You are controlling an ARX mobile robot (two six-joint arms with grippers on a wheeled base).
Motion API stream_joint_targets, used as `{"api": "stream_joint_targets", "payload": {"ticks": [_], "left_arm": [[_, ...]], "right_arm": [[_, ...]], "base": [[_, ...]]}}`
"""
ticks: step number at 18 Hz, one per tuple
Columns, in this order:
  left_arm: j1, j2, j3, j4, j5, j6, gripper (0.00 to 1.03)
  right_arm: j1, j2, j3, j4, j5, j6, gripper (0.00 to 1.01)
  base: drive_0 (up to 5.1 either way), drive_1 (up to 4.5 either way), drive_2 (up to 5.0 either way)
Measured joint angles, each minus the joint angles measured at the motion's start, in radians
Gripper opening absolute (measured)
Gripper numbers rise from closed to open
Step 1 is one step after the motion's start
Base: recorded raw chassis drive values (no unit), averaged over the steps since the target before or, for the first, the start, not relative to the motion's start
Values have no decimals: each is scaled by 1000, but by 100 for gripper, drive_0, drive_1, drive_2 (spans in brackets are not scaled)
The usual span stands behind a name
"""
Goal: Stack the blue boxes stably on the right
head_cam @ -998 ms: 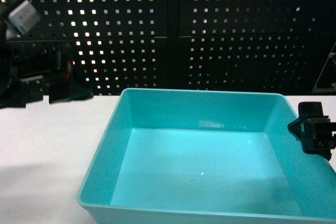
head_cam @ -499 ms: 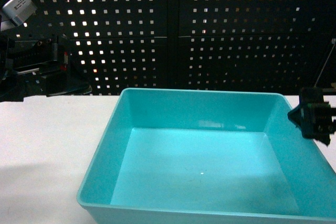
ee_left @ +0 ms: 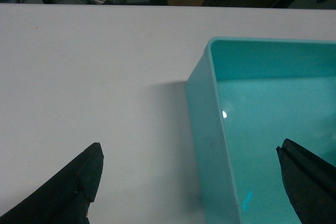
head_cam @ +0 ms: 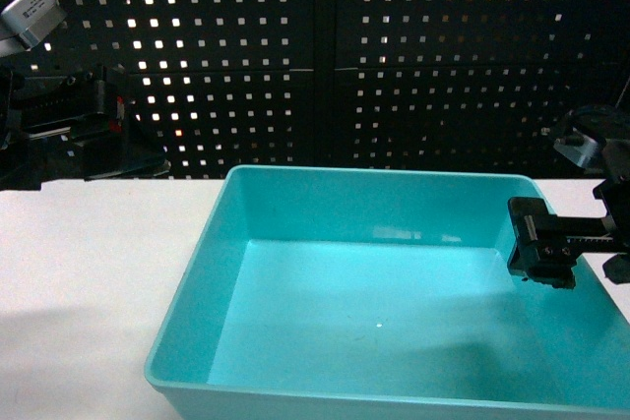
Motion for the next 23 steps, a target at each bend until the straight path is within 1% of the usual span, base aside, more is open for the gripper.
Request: {"api": "stream_joint_targets", "payload": {"ticks": [3, 4, 5, 6, 9, 20, 21, 23], "left_arm": [[0, 0, 0, 0, 0, 0, 98], [0, 0, 0, 0, 0, 0, 98], [0, 0, 0, 0, 0, 0, 98], [0, 0, 0, 0, 0, 0, 98], [0, 0, 0, -1, 0, 0, 98], [0, 0, 0, 0, 0, 0, 98], [0, 0, 0, 0, 0, 0, 98], [0, 0, 0, 0, 0, 0, 98]], "right_arm": [[1, 25, 20, 5, 14, -2, 98], [3, 55, 27, 2, 15, 2, 98], [15, 121, 27, 34, 15, 20, 98], [28, 140, 39, 69, 26, 32, 98], [34, 170, 43, 88, 53, 35, 98], [34, 163, 29, 97, 48, 36, 98], [34, 161, 27, 95, 44, 37, 79], [35, 160, 23, 98, 45, 39, 59]], "base": [[0, 0, 0], [0, 0, 0], [0, 0, 0], [0, 0, 0], [0, 0, 0], [0, 0, 0], [0, 0, 0], [0, 0, 0]]}}
